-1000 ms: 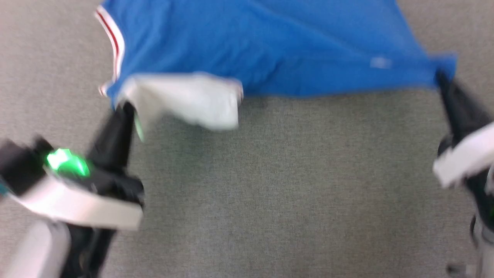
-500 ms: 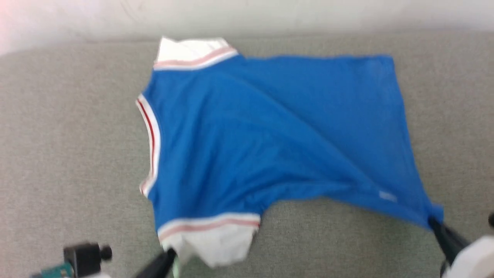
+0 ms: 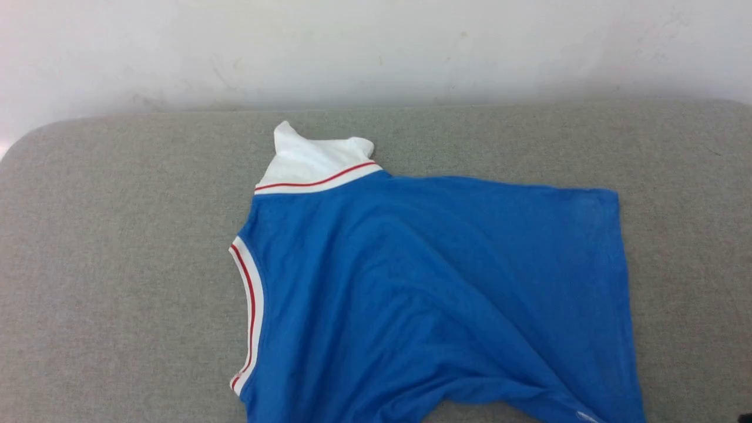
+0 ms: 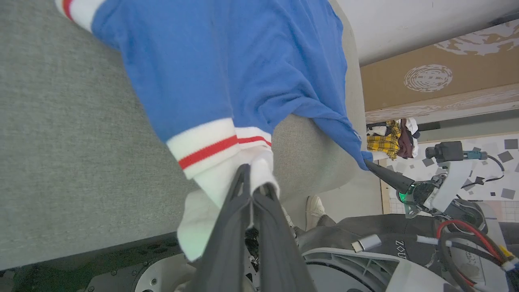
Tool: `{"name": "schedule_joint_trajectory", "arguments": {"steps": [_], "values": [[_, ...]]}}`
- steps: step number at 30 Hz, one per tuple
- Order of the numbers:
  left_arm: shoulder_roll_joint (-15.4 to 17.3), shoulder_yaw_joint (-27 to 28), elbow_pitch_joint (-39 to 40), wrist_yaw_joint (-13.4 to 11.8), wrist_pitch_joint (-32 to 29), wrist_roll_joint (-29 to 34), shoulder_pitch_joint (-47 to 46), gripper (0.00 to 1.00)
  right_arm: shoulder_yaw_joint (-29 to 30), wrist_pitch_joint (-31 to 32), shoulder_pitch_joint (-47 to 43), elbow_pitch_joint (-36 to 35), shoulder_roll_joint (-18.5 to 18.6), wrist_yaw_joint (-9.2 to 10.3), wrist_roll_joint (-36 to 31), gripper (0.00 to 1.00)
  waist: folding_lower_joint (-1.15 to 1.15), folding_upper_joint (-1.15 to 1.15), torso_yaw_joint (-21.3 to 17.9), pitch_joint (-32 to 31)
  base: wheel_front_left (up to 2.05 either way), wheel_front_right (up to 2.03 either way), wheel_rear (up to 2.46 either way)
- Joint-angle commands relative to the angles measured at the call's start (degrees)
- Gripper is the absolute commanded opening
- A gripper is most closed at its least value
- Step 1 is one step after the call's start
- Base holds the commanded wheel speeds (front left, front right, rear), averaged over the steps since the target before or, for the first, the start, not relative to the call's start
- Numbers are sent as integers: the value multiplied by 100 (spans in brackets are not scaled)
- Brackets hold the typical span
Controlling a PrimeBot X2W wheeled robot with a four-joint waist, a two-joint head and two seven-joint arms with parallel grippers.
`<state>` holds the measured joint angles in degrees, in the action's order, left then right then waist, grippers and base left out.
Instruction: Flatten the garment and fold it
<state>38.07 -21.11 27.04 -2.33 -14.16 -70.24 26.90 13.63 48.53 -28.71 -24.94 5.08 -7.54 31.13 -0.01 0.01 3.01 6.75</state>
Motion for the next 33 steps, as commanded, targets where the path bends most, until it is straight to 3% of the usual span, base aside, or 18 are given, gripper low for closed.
{"name": "schedule_joint_trajectory", "arguments": {"steps": [1, 8, 18, 24, 33], "values": [[83, 54, 88, -43, -14, -53, 138, 0, 49, 88, -126, -120, -6, 5, 80, 0, 1, -1, 10, -36, 0, 0, 0], [64, 423, 455, -10, 316, -33, 45, 0, 372, -138, 71, -437, -22, 5, 64, 0, 1, -1, 9, -21, 0, 0, 0], [84, 772, 477, 17, 447, 322, -1070, 0, 321, -557, 1456, -381, 368, 5, -384, 0, 1, -1, -126, 728, 0, 0, 0], [113, 813, 147, 73, 293, 445, -2009, 0, 228, -569, 2261, -155, 500, 5, -605, 0, 1, -1, -102, 1317, 0, 0, 0], [-98, 573, -812, 290, 80, 534, -3278, 0, -8, -482, 3088, 305, 749, 5, -847, 0, 1, -1, -57, 1951, 0, 0, 0]]}}
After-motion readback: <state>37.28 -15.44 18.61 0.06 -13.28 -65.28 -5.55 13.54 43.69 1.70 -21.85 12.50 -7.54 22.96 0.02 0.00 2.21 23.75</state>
